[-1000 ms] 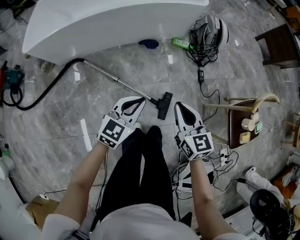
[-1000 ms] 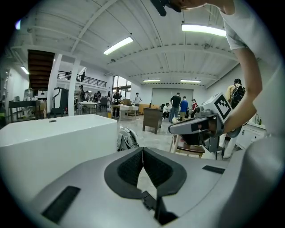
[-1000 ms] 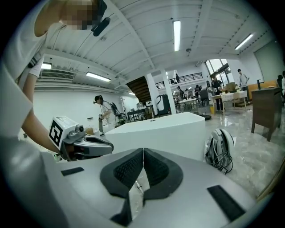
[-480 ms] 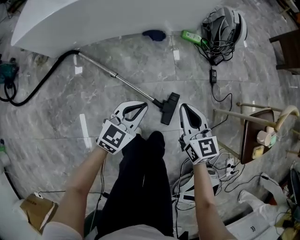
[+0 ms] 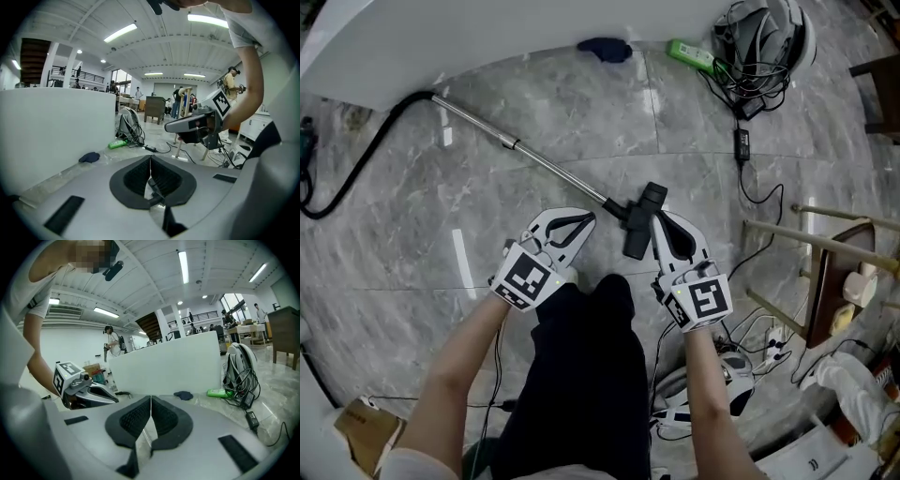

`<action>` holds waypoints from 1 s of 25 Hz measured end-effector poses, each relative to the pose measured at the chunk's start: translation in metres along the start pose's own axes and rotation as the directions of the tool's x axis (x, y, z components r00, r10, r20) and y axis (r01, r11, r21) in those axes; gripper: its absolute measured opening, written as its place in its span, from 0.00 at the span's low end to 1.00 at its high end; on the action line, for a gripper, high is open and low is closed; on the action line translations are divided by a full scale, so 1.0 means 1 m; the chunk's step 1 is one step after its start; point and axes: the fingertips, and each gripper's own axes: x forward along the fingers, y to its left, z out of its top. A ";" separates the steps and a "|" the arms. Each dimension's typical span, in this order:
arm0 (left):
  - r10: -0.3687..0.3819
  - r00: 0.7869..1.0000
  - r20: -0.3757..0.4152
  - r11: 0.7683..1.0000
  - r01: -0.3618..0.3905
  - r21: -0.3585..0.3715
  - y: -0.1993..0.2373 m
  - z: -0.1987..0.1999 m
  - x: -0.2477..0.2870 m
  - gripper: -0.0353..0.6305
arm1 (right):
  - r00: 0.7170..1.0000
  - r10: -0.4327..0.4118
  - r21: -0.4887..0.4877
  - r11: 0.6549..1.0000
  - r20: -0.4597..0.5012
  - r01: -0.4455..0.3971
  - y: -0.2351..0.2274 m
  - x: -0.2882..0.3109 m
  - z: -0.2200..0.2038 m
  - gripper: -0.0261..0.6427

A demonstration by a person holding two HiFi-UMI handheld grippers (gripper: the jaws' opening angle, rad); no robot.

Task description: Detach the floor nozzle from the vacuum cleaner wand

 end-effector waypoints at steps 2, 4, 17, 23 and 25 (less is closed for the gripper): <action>-0.016 1.000 0.003 1.000 0.016 0.020 0.002 -0.021 0.014 0.07 | 1.000 0.027 -0.045 0.999 -0.015 -0.028 -0.002 0.013 -0.025 0.06; -0.022 1.000 0.010 0.999 0.022 0.027 0.008 -0.041 0.028 0.07 | 0.998 0.057 -0.083 0.995 -0.029 -0.059 -0.004 0.028 -0.048 0.06; -0.053 0.998 0.040 0.997 0.050 0.062 0.048 -0.164 0.109 0.07 | 0.986 0.152 -0.187 0.969 -0.074 -0.163 -0.048 0.095 -0.167 0.06; -0.133 0.991 0.013 0.982 0.130 0.139 0.047 -0.189 0.134 0.07 | 0.974 0.200 -0.240 0.946 -0.103 -0.219 -0.052 0.100 -0.197 0.06; -0.176 0.984 -0.020 0.971 0.177 0.163 0.041 -0.199 0.139 0.07 | 0.971 0.204 -0.277 0.933 -0.122 -0.230 -0.051 0.098 -0.209 0.06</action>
